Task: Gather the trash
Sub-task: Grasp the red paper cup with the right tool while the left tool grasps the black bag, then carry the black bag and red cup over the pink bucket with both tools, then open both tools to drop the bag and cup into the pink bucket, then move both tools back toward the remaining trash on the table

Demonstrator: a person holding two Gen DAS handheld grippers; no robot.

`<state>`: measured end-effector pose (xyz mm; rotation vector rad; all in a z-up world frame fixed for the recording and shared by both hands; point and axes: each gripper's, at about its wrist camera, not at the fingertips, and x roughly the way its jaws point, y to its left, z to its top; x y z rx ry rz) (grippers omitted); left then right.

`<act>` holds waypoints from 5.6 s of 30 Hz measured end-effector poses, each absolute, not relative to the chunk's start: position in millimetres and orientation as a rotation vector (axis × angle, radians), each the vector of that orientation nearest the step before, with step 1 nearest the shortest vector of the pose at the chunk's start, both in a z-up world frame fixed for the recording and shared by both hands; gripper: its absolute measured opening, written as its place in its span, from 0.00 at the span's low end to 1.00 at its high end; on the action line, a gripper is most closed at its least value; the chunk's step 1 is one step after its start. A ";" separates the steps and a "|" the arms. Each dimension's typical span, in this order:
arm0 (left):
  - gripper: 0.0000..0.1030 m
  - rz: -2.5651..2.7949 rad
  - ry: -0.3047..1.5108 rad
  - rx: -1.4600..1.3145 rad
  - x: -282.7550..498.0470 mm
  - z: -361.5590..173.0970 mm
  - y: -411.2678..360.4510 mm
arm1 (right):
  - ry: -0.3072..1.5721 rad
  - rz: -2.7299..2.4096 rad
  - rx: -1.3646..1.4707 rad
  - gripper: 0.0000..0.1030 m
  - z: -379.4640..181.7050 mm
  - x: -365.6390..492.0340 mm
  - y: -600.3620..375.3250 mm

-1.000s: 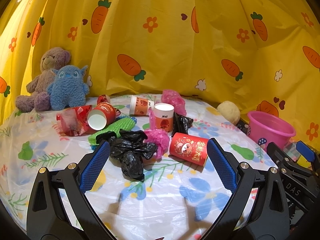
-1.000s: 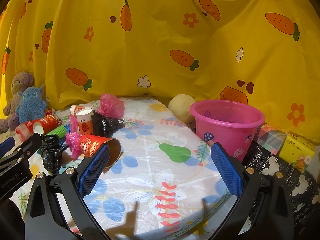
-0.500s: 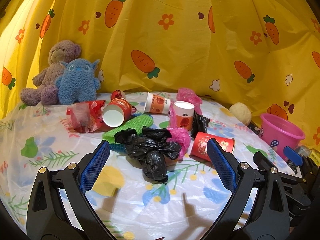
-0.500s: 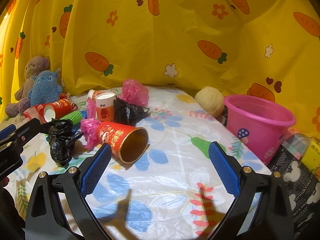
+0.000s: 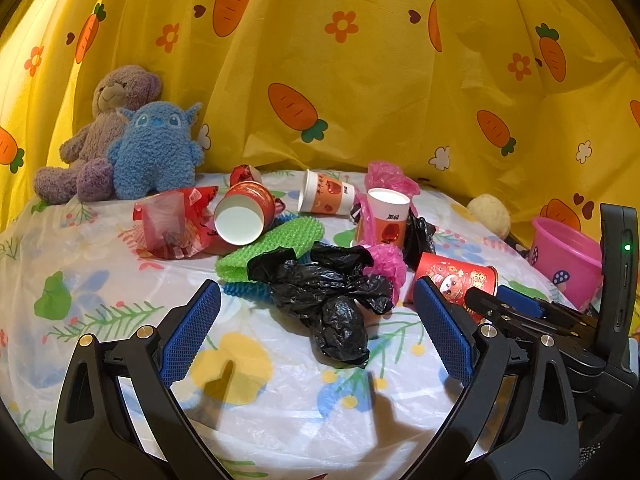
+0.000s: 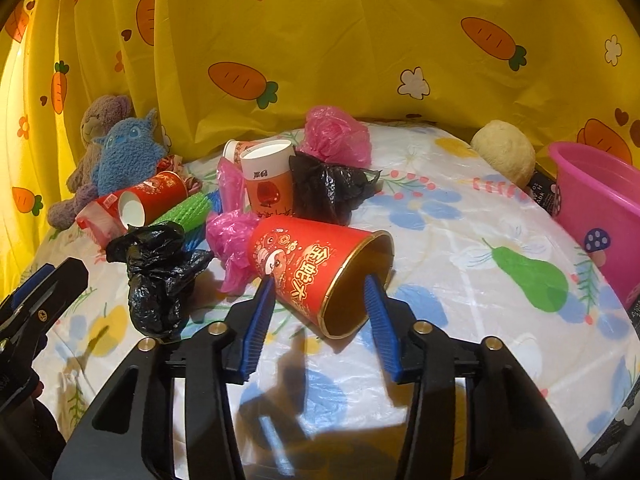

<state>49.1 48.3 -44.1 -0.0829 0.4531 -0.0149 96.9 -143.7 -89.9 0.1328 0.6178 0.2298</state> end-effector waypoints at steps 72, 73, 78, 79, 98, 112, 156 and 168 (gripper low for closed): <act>0.00 -0.860 0.529 0.055 187.4 -17.1 -311.6 | 0.433 -0.325 0.168 0.04 -38.9 106.5 -418.7; 0.00 -0.862 0.535 0.053 189.2 -19.1 -311.6 | 0.437 -0.319 0.179 0.04 -39.8 108.6 -420.1; 0.00 -0.884 0.570 0.028 197.6 -24.4 -312.1 | 0.458 -0.320 0.185 0.04 -43.1 116.2 -422.0; 0.00 -0.891 0.574 0.027 198.0 -25.3 -312.6 | 0.460 -0.320 0.185 0.04 -43.6 117.1 -422.4; 0.55 -0.855 0.653 0.009 214.2 -44.8 -300.7 | 0.487 -0.333 0.215 0.41 -52.7 127.5 -428.4; 0.90 -0.692 0.588 -0.023 202.4 -30.6 -256.9 | 0.453 -0.368 0.207 0.83 -41.7 112.4 -414.4; 0.91 -0.014 0.490 -0.048 80.0 -35.1 -13.7 | 0.394 -0.108 0.117 0.91 -45.6 35.7 -238.7; 0.88 -0.042 0.591 0.027 136.9 -48.5 -14.8 | 0.420 -0.045 0.082 0.91 -51.2 64.3 -206.7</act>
